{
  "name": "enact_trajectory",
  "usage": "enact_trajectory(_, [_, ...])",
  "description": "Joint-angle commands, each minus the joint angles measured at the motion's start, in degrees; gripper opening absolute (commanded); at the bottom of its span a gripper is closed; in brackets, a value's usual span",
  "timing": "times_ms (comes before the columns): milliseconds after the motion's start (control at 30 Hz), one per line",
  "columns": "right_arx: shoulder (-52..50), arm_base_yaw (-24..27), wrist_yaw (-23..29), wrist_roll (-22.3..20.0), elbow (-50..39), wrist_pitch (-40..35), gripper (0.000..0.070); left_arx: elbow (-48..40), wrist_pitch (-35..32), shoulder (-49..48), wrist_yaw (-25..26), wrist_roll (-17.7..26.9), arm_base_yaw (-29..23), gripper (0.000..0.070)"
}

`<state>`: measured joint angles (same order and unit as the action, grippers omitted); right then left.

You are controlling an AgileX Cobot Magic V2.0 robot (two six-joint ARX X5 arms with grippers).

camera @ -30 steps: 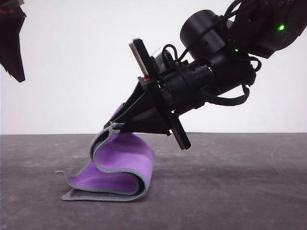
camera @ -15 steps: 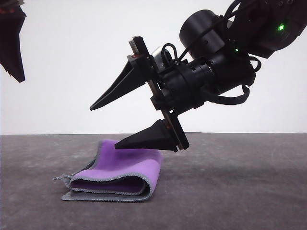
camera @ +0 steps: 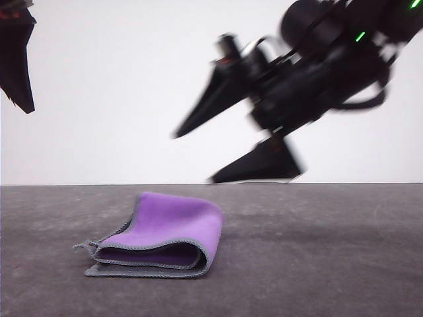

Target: Fold clothes

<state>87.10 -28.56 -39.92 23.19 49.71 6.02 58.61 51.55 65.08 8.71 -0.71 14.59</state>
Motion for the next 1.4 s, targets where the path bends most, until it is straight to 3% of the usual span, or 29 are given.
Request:
enact_trajectory(0, [-2.58, 0.88, 5.10, -8.98, 0.88, 7.06, 0.0460, 0.50, -0.41, 0.46, -0.11, 0.24, -0.26, 0.0353])
enact_trajectory(167, [-12.65, 5.93, 16.95, -17.18, 0.87, 19.96, 0.0460, 0.50, -1.52, 0.48, -0.11, 0.21, -1.68, 0.0352])
enact_trajectory(400, [-23.35, 15.17, 27.32, -20.99, 0.87, 28.42, 0.0460, 0.50, -1.86, 0.52, -0.09, 0.17, -3.85, 0.0352])
enact_trajectory(567, [-26.46, 19.87, 28.30, -21.85, 0.87, 30.57, 0.0460, 0.50, -1.88, 0.52, -0.07, -0.04, -4.09, 0.0353])
enact_trajectory(733, [-26.57, 20.93, 28.14, -22.19, 0.87, 31.47, 0.0458, 0.50, -1.84, 0.52, -0.07, -0.32, -4.09, 0.0353])
enact_trajectory(800, [-26.57, 20.92, 27.99, -22.21, 0.87, 31.52, 0.0415, 0.50, -1.84, 0.52, -0.07, -0.41, -4.09, 0.0350])
enact_trajectory(833, [-26.57, 20.92, 27.95, -22.31, 0.87, 31.57, 0.0327, 0.50, -1.80, 0.52, -0.07, -0.40, -4.09, 0.0328])
enact_trajectory(867, [-26.57, 20.92, 27.93, -22.44, 0.87, 31.68, 0.0210, 0.50, -1.73, 0.52, -0.07, -0.38, -4.09, 0.0260])
enact_trajectory(900, [-26.57, 20.92, 27.93, -22.61, 0.87, 31.85, 0.0064, 0.50, -1.65, 0.52, -0.07, -0.35, -4.07, 0.0137])
enact_trajectory(933, [-26.57, 20.92, 27.92, -22.71, 0.87, 31.91, 0.0021, 0.50, -1.60, 0.52, -0.07, -0.26, -4.07, 0.0048])
enact_trajectory(967, [-26.57, 20.92, 27.91, -22.76, 0.87, 31.93, 0.0004, 0.50, -1.59, 0.52, -0.07, -0.19, -4.07, 0.0003])
enact_trajectory(1367, [-26.57, 20.92, 27.94, -22.37, 0.87, 31.27, 0.0004, 0.50, -3.29, 0.50, -0.09, -0.85, -4.07, 0.0012])
